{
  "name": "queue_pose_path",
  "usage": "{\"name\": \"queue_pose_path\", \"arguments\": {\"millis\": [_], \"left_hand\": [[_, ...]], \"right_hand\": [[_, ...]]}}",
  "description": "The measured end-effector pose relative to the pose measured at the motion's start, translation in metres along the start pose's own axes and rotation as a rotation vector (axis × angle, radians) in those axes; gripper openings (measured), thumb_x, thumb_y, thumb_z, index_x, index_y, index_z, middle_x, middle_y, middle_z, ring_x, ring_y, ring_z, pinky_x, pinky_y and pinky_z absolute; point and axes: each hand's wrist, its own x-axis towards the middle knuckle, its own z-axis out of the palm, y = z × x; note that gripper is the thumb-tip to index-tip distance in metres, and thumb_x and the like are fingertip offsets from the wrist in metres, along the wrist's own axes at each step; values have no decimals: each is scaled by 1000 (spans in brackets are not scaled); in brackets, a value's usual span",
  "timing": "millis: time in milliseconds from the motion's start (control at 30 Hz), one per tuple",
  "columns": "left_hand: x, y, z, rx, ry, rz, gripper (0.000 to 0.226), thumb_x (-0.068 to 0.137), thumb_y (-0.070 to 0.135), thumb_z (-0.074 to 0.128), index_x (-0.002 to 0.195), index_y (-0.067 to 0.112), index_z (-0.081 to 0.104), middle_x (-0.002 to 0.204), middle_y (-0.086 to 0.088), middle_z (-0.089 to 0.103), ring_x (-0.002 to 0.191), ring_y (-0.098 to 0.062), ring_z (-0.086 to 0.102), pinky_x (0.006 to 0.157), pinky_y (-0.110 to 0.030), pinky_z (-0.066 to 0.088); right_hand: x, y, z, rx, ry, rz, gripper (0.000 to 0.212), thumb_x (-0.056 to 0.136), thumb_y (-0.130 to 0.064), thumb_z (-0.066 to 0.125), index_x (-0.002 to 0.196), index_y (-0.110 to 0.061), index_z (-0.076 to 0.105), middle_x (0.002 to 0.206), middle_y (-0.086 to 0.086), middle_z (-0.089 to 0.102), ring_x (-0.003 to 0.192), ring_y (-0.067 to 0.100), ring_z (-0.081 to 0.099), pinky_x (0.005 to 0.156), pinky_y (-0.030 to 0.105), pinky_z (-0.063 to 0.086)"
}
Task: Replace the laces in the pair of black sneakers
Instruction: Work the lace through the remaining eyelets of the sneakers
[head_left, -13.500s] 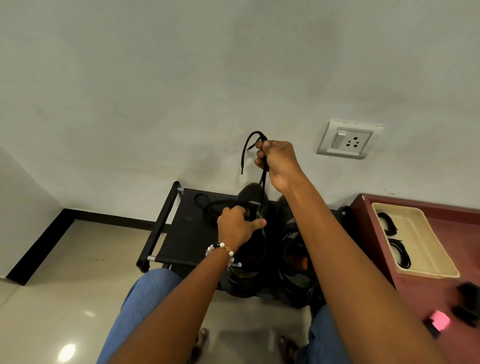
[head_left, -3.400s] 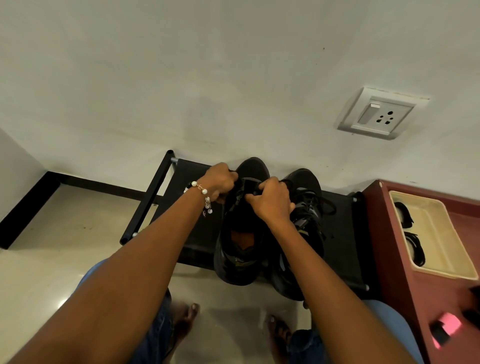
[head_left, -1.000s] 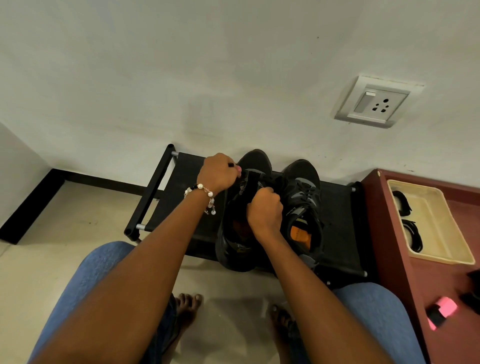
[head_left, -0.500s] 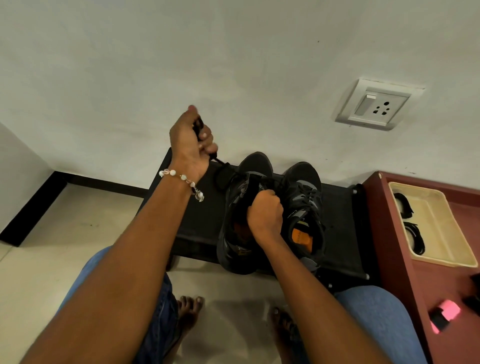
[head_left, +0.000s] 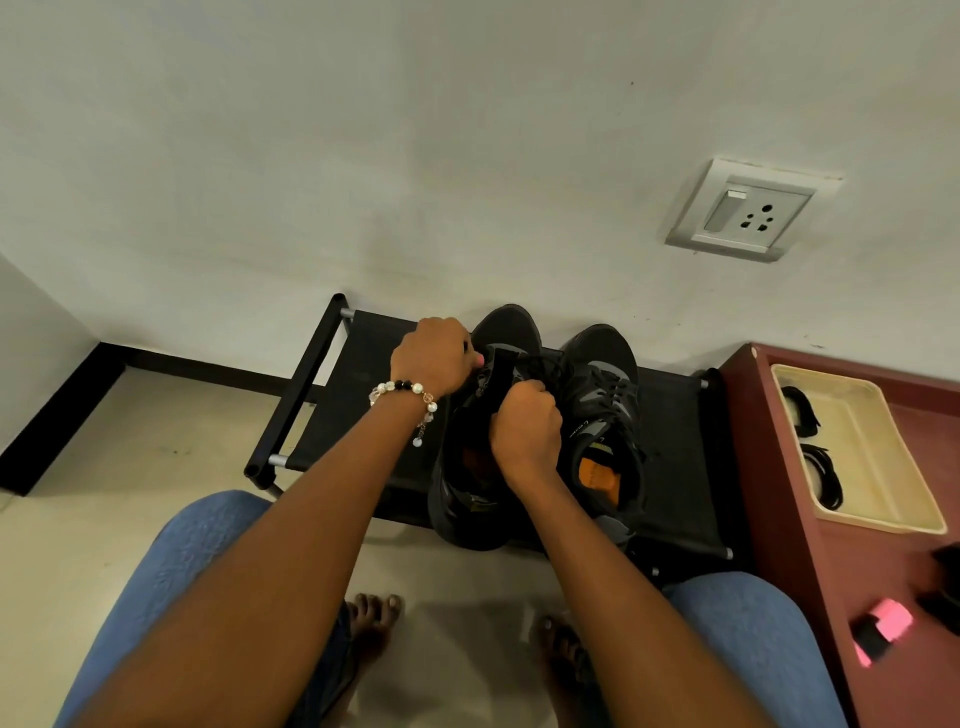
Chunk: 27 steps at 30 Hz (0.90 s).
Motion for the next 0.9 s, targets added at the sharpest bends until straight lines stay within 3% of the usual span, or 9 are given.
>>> {"name": "queue_pose_path", "arguments": {"millis": [100,200,300,400,500,700,800,900], "left_hand": [[4,-2,-2,-349,-15,-104,15,89,18,65,88,8,76,92,-3,71,86,-17,64,78,-26,50],[4,1,-13,-860,-1,-280,23,94,13,54,78,14,69,86,-4,70,76,-19,60,53,-25,42],[2,7,-32,-1387,27,-340,26,101,11,36,81,17,52,83,-7,73,74,-24,68,45,-23,33],[1,6,-54,-1659,155,-326,28,99,8,32,79,19,48,58,2,60,55,-18,58,48,-24,30],[1,2,-62,-1807,223,-317,29,96,7,32,73,17,45,52,2,43,48,-15,38,50,-26,29],[-1,0,-59,-1898,174,-338,33,98,13,33,68,17,44,53,3,32,44,-14,25,70,-37,44],[2,-9,-56,-1647,184,-479,32,98,25,45,67,16,44,52,2,34,41,-13,25,55,-30,46],[10,-29,-38,-1170,176,-640,23,91,28,58,83,7,58,59,-4,50,43,-16,40,53,-33,50]], "right_hand": [[0,0,1,-3,-3,-1,44,98,-12,52,134,11,42,122,26,58,108,36,61,85,40,56],[0,0,1,-12,0,-1,44,98,-12,52,133,11,42,122,26,58,109,36,60,85,40,56],[-1,-1,2,-35,4,0,43,99,-12,52,133,11,41,123,26,58,109,35,60,84,39,57],[-2,-1,3,-59,3,-4,46,98,-12,54,135,11,39,124,25,57,111,35,59,85,38,56],[-5,-3,4,-88,6,-9,47,99,-12,51,137,12,36,127,26,55,115,36,57,87,39,56],[-5,-6,3,-117,-8,-6,46,100,-9,46,139,13,33,131,28,51,119,38,54,88,42,55],[-5,-6,3,-121,-9,3,45,100,-7,44,138,13,33,130,29,51,118,38,55,87,43,56],[-5,-5,3,-115,-4,9,46,100,-7,47,138,13,34,129,28,52,117,37,56,85,42,57]]}}
